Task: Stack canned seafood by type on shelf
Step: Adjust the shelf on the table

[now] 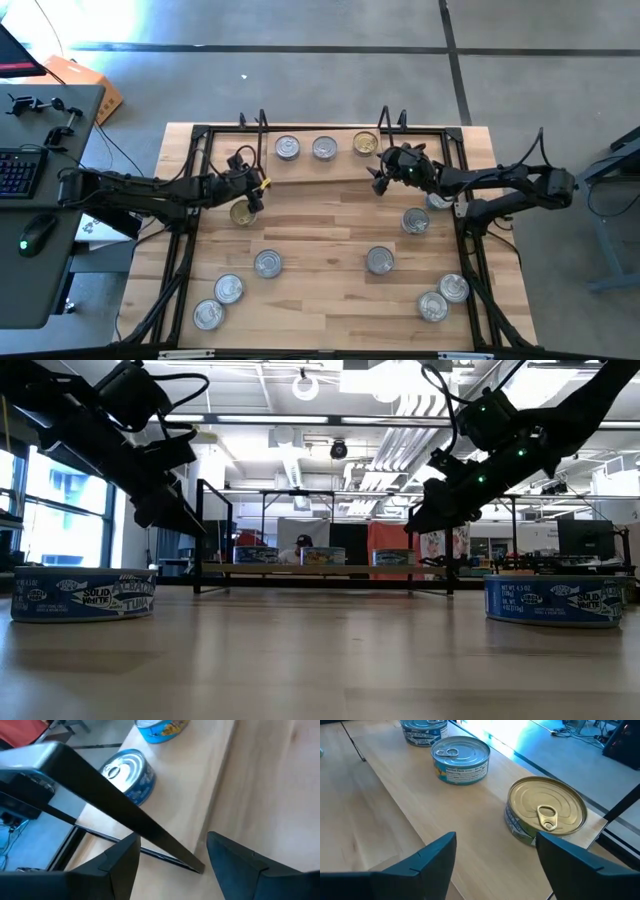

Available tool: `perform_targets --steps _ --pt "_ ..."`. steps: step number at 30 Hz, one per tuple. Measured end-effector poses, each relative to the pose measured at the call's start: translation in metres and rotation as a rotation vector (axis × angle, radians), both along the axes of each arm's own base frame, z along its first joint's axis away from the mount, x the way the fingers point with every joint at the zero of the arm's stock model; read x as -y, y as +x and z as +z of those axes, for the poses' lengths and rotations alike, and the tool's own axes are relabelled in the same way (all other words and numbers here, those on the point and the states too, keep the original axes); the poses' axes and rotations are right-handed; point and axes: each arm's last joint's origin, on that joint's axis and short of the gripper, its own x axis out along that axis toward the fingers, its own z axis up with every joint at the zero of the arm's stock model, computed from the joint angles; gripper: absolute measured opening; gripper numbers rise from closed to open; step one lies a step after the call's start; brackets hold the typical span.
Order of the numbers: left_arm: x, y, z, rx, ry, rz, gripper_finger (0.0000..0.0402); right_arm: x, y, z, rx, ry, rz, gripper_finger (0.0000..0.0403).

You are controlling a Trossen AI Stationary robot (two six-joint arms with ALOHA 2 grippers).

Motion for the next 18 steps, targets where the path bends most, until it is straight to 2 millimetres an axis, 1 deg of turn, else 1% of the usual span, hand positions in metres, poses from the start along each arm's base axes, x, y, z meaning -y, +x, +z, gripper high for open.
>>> perform_targets --steps 9,18 --pt "-0.015 -0.002 0.002 -0.018 0.052 0.025 0.0189 0.000 -0.001 -0.002 -0.012 0.026 -0.011 0.0272" --pt "-0.025 -0.004 0.000 -0.025 0.037 0.044 0.0170 -0.005 0.000 -0.004 -0.022 0.041 -0.010 0.0272"
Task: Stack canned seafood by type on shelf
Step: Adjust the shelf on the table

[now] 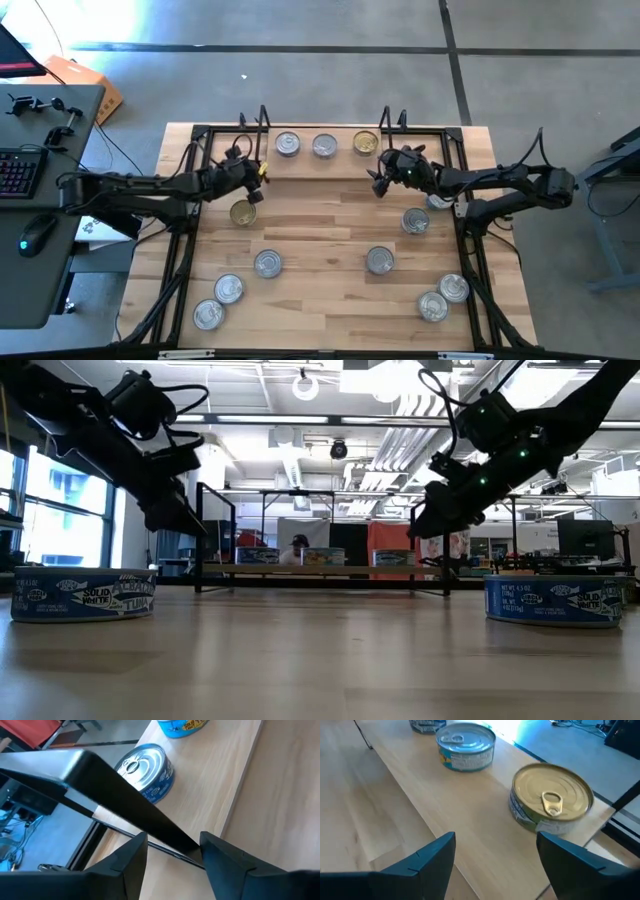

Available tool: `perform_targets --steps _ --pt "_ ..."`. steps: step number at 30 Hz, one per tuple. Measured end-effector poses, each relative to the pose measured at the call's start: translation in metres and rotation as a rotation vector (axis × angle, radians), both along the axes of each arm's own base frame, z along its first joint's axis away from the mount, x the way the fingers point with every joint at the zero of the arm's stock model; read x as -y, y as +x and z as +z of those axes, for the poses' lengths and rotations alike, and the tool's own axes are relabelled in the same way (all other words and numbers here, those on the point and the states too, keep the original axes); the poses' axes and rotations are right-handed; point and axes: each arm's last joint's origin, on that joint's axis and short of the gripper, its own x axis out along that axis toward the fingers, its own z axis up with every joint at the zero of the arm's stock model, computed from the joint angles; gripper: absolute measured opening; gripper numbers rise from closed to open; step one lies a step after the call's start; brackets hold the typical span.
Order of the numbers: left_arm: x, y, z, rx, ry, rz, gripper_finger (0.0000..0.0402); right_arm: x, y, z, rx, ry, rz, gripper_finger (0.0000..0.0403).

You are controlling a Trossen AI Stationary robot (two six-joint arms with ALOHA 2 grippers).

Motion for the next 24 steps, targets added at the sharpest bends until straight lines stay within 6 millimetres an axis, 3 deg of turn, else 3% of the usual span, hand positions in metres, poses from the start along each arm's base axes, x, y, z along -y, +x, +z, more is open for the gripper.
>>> perform_targets --steps 14,24 --pt "-0.007 0.005 -0.016 -0.073 -0.026 0.020 0.0173 0.009 -0.011 -0.009 -0.070 0.109 -0.038 0.0272" --pt "-0.005 -0.001 -0.009 -0.038 -0.035 0.043 0.0249 0.010 -0.017 -0.012 -0.125 0.129 -0.039 0.0277"
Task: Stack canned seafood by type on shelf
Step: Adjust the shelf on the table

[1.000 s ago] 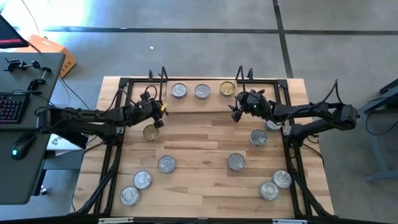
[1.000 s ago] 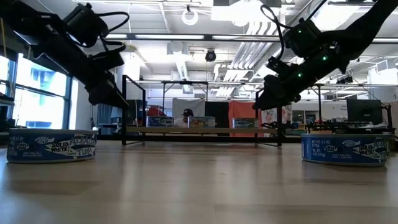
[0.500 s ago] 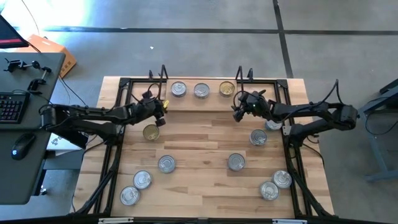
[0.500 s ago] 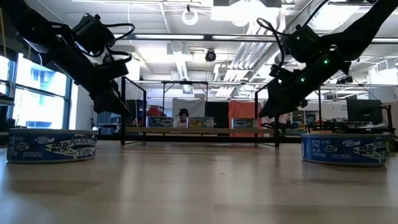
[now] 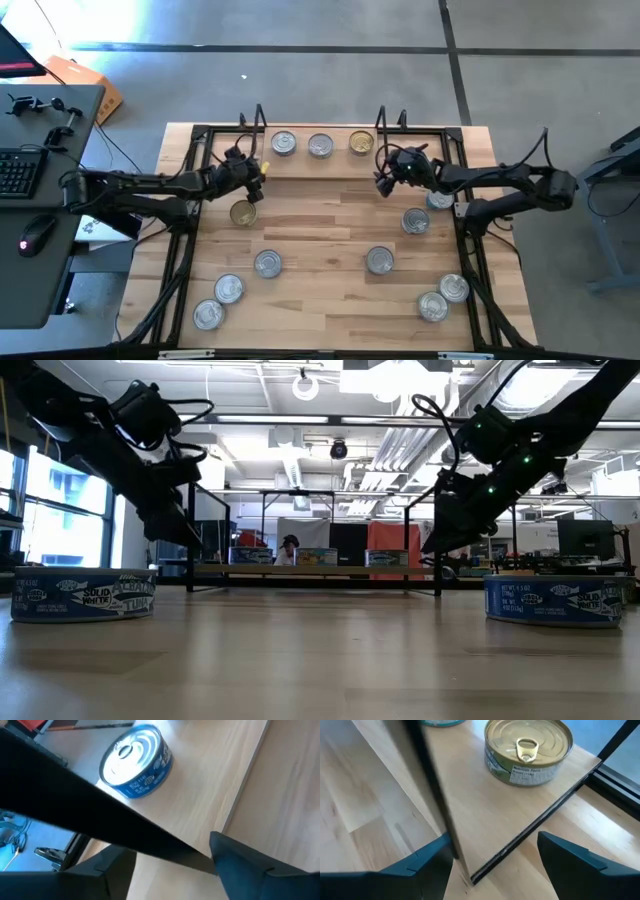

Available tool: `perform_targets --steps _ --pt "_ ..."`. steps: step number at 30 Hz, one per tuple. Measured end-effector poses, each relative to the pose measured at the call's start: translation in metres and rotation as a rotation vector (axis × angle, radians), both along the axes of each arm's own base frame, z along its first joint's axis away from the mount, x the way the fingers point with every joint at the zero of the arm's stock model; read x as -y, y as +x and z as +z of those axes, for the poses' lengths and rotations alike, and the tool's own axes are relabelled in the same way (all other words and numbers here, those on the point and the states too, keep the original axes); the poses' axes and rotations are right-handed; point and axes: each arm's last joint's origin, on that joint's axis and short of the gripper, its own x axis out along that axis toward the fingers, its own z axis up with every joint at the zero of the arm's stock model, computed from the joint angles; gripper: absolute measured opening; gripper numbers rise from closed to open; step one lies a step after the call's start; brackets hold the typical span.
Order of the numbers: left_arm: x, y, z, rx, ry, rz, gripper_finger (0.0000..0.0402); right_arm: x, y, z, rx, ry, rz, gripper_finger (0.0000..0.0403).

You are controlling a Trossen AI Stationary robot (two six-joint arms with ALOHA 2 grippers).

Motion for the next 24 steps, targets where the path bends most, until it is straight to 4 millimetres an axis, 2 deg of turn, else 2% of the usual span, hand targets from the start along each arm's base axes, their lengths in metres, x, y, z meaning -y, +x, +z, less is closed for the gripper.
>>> perform_targets --steps 5,17,24 --pt "0.003 -0.004 0.013 0.082 0.000 -0.039 0.0272 -0.006 -0.011 0.005 -0.036 0.034 -0.013 0.0277" --pt "0.012 -0.026 0.041 0.227 0.036 -0.044 0.0274 -0.032 -0.051 0.022 -0.141 0.093 -0.216 0.0277" --pt "0.017 -0.040 0.061 0.341 0.023 -0.017 0.0274 -0.051 -0.056 0.037 -0.007 0.092 -0.218 0.0277"
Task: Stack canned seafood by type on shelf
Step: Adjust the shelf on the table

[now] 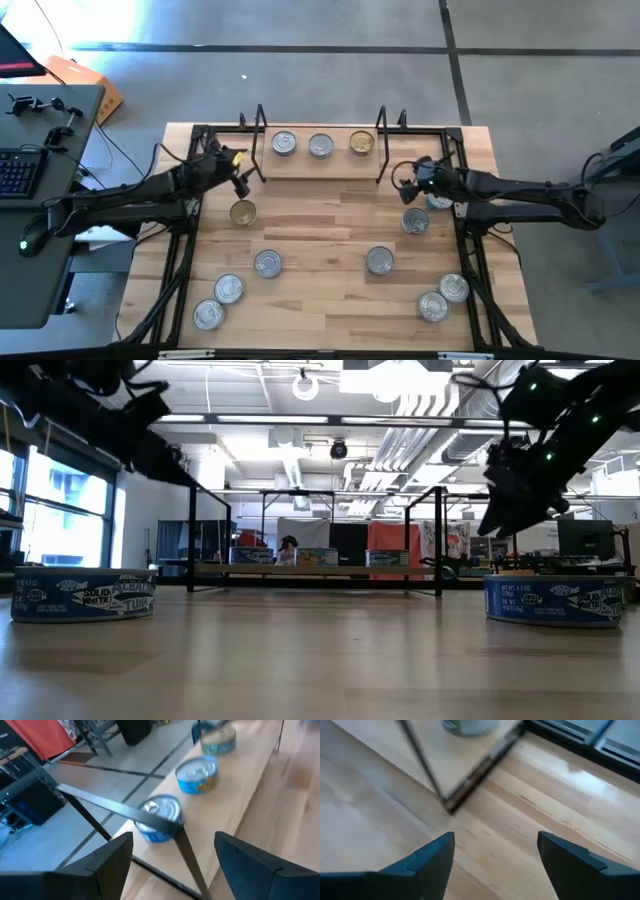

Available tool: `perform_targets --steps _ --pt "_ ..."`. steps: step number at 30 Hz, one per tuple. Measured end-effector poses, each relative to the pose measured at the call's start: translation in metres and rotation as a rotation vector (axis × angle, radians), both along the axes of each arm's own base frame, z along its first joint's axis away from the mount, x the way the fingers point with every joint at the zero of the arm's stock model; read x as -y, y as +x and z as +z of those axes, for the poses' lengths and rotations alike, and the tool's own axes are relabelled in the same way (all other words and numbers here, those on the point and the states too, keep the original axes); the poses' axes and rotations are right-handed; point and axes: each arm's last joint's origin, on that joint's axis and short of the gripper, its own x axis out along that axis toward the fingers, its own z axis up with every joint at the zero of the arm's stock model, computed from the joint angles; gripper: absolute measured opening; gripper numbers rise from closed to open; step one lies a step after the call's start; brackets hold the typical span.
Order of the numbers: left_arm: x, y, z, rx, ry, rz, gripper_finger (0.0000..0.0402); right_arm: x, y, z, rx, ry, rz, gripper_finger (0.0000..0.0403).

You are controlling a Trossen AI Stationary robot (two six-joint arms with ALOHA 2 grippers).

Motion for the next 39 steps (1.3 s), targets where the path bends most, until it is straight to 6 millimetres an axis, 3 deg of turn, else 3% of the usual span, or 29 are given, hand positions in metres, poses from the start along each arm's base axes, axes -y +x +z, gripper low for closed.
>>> perform_targets --steps 5,9,14,17,20,26,30,34,39 --pt "0.003 -0.005 0.027 0.085 -0.039 -0.017 0.0274 -0.008 -0.007 0.014 0.088 -0.003 -0.021 0.0269" --pt "0.003 -0.006 0.047 0.120 -0.059 -0.009 0.0269 -0.010 -0.010 0.044 0.163 -0.028 -0.015 0.0243" --pt "-0.002 0.003 0.062 0.133 -0.097 -0.095 0.0245 -0.006 0.006 0.086 0.307 -0.140 0.124 0.0197" --pt "-0.013 0.008 0.066 0.110 -0.101 -0.064 0.0222 0.001 0.022 0.101 0.358 -0.200 0.240 0.0168" --pt "-0.032 0.010 0.065 0.071 -0.097 0.026 0.0196 0.017 0.039 0.101 0.335 -0.230 0.270 0.0138" --pt "-0.075 0.003 0.047 0.008 -0.178 0.214 0.0151 0.064 0.066 0.082 0.175 -0.178 0.247 0.0091" --pt "-0.094 0.003 0.035 0.007 -0.256 0.218 0.0129 0.091 0.075 0.078 0.093 -0.137 0.216 0.0073" --pt "-0.104 0.009 0.026 0.017 -0.308 0.188 0.0116 0.106 0.079 0.075 0.043 -0.084 0.208 0.0061" --pt "-0.114 0.020 0.017 0.020 -0.308 0.173 0.0110 0.111 0.078 0.077 0.029 -0.073 0.190 0.0051"
